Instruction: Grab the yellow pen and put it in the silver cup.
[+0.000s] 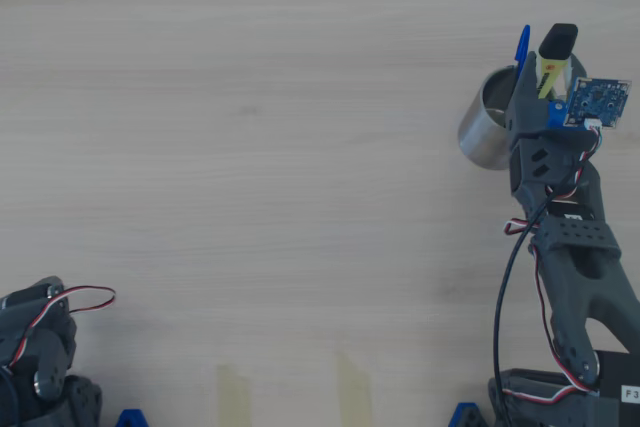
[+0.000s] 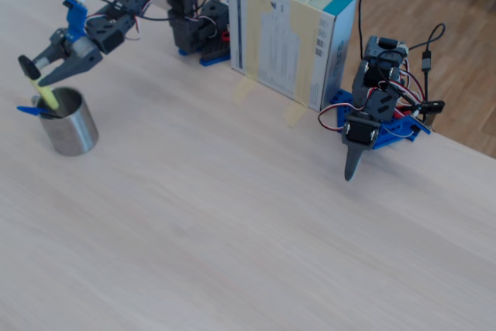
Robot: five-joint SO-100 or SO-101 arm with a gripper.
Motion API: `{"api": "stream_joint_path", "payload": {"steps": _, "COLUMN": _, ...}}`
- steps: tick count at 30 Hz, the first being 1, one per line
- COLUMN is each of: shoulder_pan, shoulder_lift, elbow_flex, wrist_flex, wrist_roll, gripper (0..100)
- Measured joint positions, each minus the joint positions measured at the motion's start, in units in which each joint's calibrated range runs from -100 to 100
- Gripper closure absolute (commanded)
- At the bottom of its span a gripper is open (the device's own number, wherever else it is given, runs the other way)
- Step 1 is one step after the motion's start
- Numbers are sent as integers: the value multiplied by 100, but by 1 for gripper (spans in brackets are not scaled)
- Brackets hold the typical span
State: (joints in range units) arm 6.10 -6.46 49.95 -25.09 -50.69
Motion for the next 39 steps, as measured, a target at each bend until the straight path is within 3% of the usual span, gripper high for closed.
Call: {"api": "stream_joint_path", "payload": {"steps": 39, "shoulder_pan": 0, "shoulder_lift": 775, "elbow_flex": 0, "wrist_flex": 0, "wrist_roll": 10, "gripper": 91}}
